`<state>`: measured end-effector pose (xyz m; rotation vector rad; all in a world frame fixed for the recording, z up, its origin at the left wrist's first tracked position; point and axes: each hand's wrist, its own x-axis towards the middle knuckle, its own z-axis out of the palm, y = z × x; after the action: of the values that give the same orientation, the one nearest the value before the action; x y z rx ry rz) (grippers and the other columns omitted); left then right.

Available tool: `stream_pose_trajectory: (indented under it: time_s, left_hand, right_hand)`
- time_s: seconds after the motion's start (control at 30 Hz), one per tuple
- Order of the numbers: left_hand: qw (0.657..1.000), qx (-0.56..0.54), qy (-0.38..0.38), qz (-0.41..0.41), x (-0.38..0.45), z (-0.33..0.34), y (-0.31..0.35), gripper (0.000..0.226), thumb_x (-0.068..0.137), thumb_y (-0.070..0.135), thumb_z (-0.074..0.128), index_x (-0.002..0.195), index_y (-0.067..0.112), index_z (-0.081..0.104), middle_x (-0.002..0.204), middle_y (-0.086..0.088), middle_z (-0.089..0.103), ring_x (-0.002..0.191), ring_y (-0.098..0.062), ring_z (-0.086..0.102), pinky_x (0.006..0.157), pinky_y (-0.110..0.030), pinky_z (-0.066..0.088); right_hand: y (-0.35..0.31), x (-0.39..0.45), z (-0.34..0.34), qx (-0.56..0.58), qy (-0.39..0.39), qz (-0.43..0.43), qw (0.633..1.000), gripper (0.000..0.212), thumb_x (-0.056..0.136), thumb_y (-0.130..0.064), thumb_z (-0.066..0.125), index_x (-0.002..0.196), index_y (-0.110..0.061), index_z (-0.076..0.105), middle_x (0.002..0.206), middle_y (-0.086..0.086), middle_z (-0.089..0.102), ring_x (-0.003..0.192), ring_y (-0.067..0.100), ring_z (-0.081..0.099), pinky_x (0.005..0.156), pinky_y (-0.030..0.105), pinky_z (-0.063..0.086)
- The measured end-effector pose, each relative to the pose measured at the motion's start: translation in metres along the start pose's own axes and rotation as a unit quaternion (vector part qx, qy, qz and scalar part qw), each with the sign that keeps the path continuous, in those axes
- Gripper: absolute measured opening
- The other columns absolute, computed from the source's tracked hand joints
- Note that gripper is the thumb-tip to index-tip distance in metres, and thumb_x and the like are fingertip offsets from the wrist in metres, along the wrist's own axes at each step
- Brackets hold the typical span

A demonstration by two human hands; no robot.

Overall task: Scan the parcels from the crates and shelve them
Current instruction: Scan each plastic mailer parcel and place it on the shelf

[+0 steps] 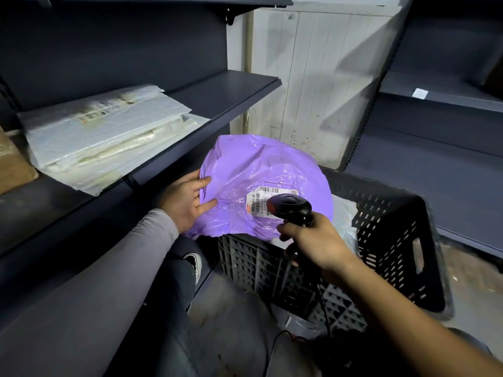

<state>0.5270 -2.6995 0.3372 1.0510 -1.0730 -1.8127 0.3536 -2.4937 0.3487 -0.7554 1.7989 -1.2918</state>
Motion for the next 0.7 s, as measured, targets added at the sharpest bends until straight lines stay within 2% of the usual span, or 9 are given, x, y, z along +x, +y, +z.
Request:
stream_pose_trajectory:
  time_s: [0.13,0.23,0.4,0.57,0.7]
  left_hand:
    - [1.000,0.007,-0.001,0.002,0.001,-0.001,-0.002,0.025,0.100,0.008,0.063,0.118,0.024,0.070,0.100,0.001,0.077,0.095,-0.018,0.072,0.086,-0.042,0.059]
    - [1.000,0.008,-0.002,0.003,0.001,0.000,-0.004,0.021,0.100,0.008,0.063,0.111,0.025,0.071,0.093,0.004,0.078,0.093,-0.016,0.072,0.089,-0.042,0.059]
    - [1.000,0.003,-0.002,0.006,-0.001,0.001,-0.006,0.028,0.101,0.008,0.063,0.125,0.022,0.066,0.107,0.000,0.075,0.096,-0.015,0.071,0.090,-0.041,0.059]
    - [1.000,-0.005,0.003,0.007,-0.001,0.002,-0.006,0.019,0.101,0.008,0.063,0.108,0.024,0.068,0.095,0.004,0.077,0.093,-0.014,0.072,0.090,-0.042,0.058]
    - [1.000,0.000,-0.003,0.011,-0.002,0.001,-0.007,0.018,0.099,0.008,0.066,0.107,0.023,0.070,0.095,0.005,0.078,0.099,-0.016,0.072,0.090,-0.041,0.058]
  right_hand:
    - [0.001,-0.003,0.005,-0.009,-0.007,-0.004,1.000,0.005,0.094,-0.009,0.067,0.092,-0.008,0.062,0.080,0.011,0.066,0.045,0.021,0.052,0.040,0.025,0.041]
    - [0.002,-0.003,0.007,-0.027,-0.014,-0.014,0.999,0.004,0.094,-0.009,0.066,0.094,-0.007,0.062,0.080,0.011,0.066,0.045,0.020,0.053,0.040,0.025,0.042]
    - [0.006,0.000,0.006,-0.047,-0.013,-0.016,0.999,0.005,0.092,-0.009,0.064,0.090,-0.007,0.061,0.072,0.012,0.062,0.046,0.024,0.054,0.044,0.030,0.044]
    - [0.009,-0.003,0.002,-0.040,-0.020,-0.017,0.999,0.006,0.093,-0.008,0.062,0.088,-0.006,0.061,0.067,0.010,0.062,0.047,0.025,0.053,0.050,0.035,0.044]
    - [0.009,-0.003,-0.004,-0.022,-0.035,-0.009,0.999,0.004,0.094,-0.007,0.063,0.091,-0.005,0.061,0.070,0.011,0.064,0.050,0.025,0.056,0.049,0.033,0.044]
